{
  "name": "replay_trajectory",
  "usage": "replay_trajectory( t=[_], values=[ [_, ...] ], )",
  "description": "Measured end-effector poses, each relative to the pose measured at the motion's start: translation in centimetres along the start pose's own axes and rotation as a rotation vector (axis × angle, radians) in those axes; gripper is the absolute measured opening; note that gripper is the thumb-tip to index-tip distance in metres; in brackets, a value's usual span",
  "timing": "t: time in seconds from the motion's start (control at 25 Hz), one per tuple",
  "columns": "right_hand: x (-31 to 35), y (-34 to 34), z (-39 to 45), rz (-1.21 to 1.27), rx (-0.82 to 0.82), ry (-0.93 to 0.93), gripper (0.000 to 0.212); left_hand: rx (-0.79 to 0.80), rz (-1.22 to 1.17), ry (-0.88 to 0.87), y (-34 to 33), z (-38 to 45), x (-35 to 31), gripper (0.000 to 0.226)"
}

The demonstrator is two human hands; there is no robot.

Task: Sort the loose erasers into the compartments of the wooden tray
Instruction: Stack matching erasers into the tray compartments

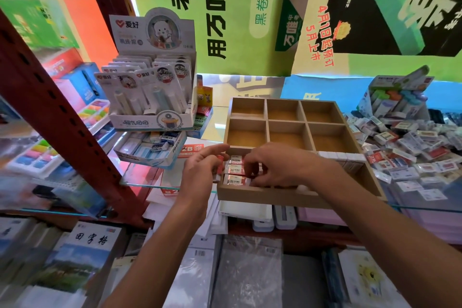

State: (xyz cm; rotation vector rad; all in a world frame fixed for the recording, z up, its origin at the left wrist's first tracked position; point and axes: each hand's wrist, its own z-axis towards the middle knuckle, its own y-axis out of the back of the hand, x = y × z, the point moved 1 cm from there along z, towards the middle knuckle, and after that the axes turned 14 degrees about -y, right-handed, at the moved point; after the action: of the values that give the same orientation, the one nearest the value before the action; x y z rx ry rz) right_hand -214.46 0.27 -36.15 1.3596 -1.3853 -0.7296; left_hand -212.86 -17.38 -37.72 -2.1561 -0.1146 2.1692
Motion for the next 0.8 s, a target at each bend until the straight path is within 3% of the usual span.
replay_trajectory(
  t=[0.2,0.4,0.6,0.8],
  values=[
    [0.42,0.71,0.61,-0.137,-0.016,0.057,0.025,0.01,0.043,-0.018,-0.17,0.02,-0.12,0.034],
    [-0.17,0.57,0.25,-0.032,0.008,0.083,0.023,0.01,0.035,-0.022,-0.34,-0.14,-0.48,0.036],
    [0.27,0.17,0.9,-0.165,-0.023,0.087,0.031,0.009,0.028,-0.019,-0.33,-0.17,-0.56,0.037],
    [-0.08,0.67,0.92,-0.121,0.035,0.095,0.03,0.024,0.043,-0.022,-0.05,-0.19,-0.35,0.037]
  ],
)
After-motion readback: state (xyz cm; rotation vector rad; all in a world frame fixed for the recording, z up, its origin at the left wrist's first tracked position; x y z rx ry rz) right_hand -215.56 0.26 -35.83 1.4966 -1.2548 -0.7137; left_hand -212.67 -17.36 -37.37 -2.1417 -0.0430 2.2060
